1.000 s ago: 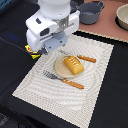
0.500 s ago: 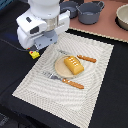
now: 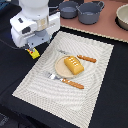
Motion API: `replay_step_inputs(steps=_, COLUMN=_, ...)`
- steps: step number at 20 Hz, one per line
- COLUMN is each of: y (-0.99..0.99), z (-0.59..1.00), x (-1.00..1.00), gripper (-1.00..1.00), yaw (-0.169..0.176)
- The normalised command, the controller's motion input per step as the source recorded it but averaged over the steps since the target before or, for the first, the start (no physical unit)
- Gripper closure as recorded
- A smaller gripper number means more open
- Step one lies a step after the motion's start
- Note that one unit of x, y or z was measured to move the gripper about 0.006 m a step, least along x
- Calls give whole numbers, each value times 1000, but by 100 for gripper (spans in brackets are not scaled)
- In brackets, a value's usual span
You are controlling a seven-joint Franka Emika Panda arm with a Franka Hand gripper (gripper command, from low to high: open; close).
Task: Place the bread, butter, and milk from the table onto the serving area.
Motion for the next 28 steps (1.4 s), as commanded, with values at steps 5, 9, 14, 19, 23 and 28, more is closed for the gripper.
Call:
replay_step_inputs(steps=5, y=-125, z=-126, x=-533, gripper=-100, yaw=5)
replay_step_inputs(steps=9, y=-189, z=-138, x=-266, gripper=-100, yaw=0)
replay_step_inputs(steps=14, y=-13, z=-243, x=-118, gripper=-100, yaw=0)
replay_step_inputs(steps=19, y=-3, z=-346, x=-172, gripper=-100, yaw=0)
replay_step_inputs(steps=23, y=0, z=-152, x=-180, gripper=100, yaw=3)
replay_step_inputs(steps=28, y=0, z=-58, x=-178, gripper=100, yaw=5)
